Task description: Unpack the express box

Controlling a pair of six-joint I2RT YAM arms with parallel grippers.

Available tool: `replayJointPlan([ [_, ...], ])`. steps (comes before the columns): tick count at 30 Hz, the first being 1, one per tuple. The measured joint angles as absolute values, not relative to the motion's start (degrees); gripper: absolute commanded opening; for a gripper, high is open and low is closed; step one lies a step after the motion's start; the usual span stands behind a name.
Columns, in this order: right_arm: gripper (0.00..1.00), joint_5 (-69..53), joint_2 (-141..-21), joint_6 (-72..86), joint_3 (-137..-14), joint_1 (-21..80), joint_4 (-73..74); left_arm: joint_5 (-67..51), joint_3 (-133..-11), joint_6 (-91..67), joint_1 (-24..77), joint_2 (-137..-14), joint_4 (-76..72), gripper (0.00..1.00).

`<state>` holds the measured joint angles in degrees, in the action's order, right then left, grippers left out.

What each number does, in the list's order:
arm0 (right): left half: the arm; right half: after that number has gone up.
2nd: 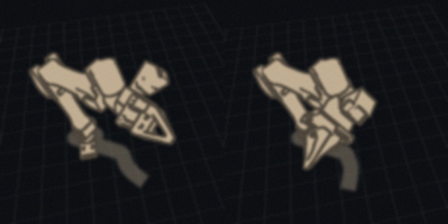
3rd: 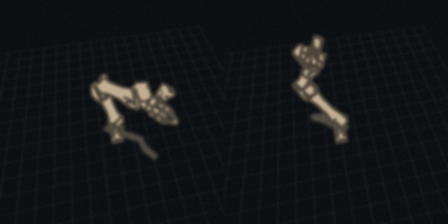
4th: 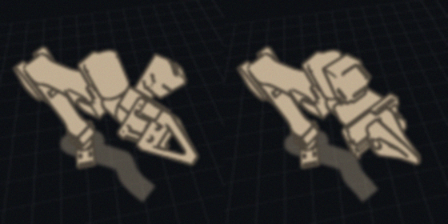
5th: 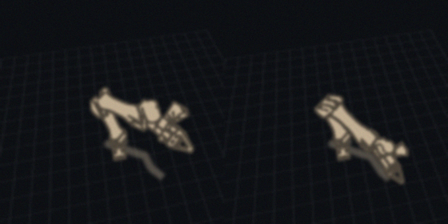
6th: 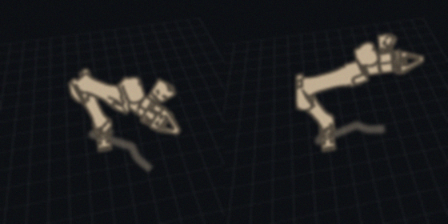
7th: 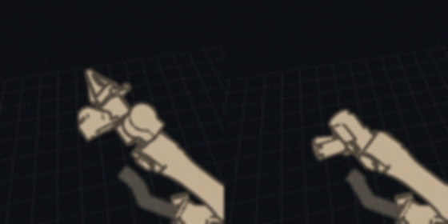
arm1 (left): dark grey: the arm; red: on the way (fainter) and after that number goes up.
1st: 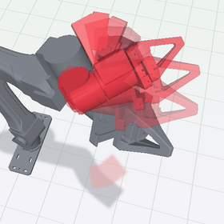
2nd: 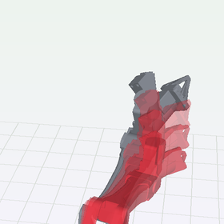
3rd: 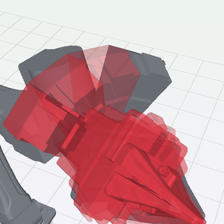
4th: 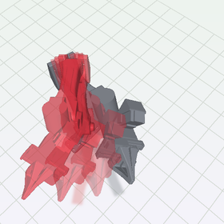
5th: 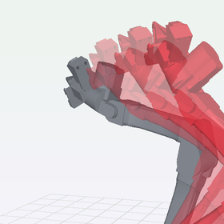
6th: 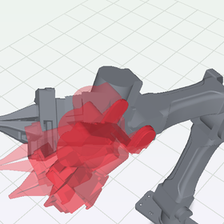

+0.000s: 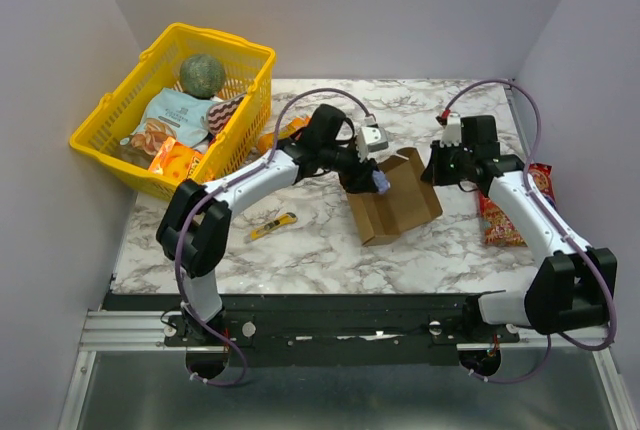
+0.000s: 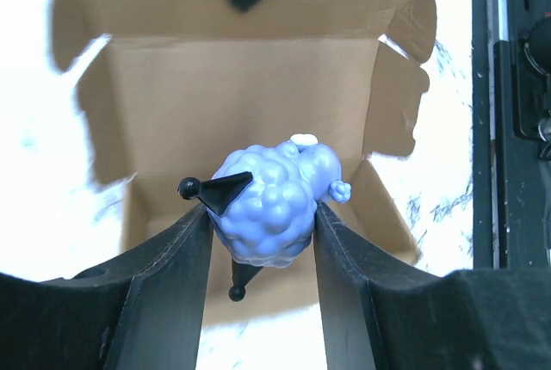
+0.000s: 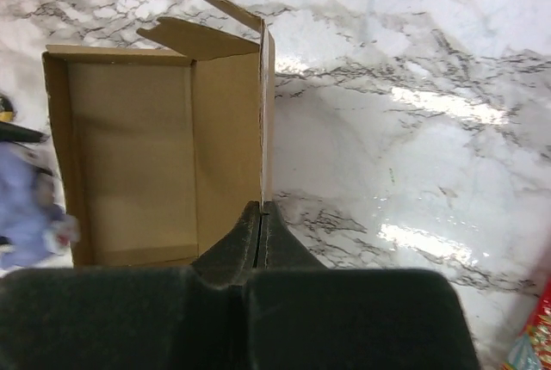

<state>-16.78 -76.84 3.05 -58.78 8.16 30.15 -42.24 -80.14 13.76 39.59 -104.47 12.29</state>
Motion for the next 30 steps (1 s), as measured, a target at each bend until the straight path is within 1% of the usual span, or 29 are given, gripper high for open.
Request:
replayJointPlan([
  [3, 0.0, -15.05, -75.13, 2.31, -58.78, 8.16, 30.17, -42.15, -80.16, 15.75, 36.93, -101.23, 16.14, 0.0],
  [5, 0.01, -14.41, -74.17, 1.89, -58.78, 8.14, 30.2, -42.17, -80.2, 18.5, 34.17, -99.5, 21.26, 0.0],
  [8, 0.04, -14.04, -73.25, 1.54, -58.78, 8.14, 30.24, -42.13, -80.18, 23.33, 30.41, -98.96, 29.63, 0.0],
  [9, 0.14, -13.98, -73.12, 1.45, -58.78, 8.14, 30.24, -42.0, -80.07, 24.88, 29.56, -99.02, 32.21, 0.0],
  [11, 0.31, -13.98, -73.08, 0.86, -58.78, 8.14, 30.28, -41.78, -78.87, 28.62, 28.03, -99.07, 37.45, 0.0],
  [12, 0.45, -14.0, -73.08, 0.56, -58.78, 8.14, 30.3, -41.76, -78.3, 29.78, 27.81, -99.09, 39.18, 0.0],
  [15, 0.61, -14.44, -73.08, -0.38, -58.78, 8.14, 30.33, -41.43, -76.53, 33.56, 27.9, -100.66, 44.51, 0.01],
  [17, 0.66, -14.68, -73.08, -0.78, -58.78, 8.14, 30.3, -41.01, -76.44, 34.94, 28.05, -102.91, 46.37, 0.01],
  [18, 0.7, -14.76, -73.08, -1.02, -58.78, 8.14, 30.28, -40.77, -76.44, 35.59, 28.16, -104.31, 47.0, 0.01],
  [20, 0.73, -14.87, -73.08, -1.28, -58.78, 8.14, 30.26, -40.42, -76.47, 36.45, 28.23, -106.98, 47.99, 0.01],
  [21, 0.78, -14.87, -73.08, -1.58, -58.78, 8.14, 30.26, -40.29, -76.47, 36.69, 28.23, -107.87, 48.23, 0.01],
  [23, 0.8, -14.9, -73.06, -1.87, -58.78, 8.14, 30.24, -40.03, -76.47, 37.12, 28.23, -109.4, 48.64, 0.02],
  [24, 0.83, -14.92, -73.06, -2.24, -58.78, 8.14, 30.24, -39.99, -76.47, 37.34, 28.23, -109.86, 48.77, 0.04],
  [25, 0.85, -14.98, -73.06, -2.44, -58.78, 8.14, 30.24, -39.86, -76.49, 37.5, 28.23, -110.08, 48.88, 0.11],
  [26, 0.86, -15.07, -72.99, -2.68, -58.81, 8.14, 30.24, -39.59, -76.79, 37.63, 28.18, -110.43, 49.32, 0.16],
  [27, 0.91, -15.14, -72.93, -2.87, -58.85, 8.14, 30.26, -39.33, -77.25, 37.78, 28.18, -110.83, 49.54, 0.21],
  [28, 0.92, -15.27, -72.82, -3.09, -59.0, 8.14, 30.28, -39.11, -77.62, 37.98, 28.18, -111.2, 49.54, 0.32],
  [30, 0.94, -15.7, -72.73, -3.05, -60.14, 7.99, 30.96, -38.28, -78.61, 38.24, 28.18, -112.03, 49.8, 0.42],
])
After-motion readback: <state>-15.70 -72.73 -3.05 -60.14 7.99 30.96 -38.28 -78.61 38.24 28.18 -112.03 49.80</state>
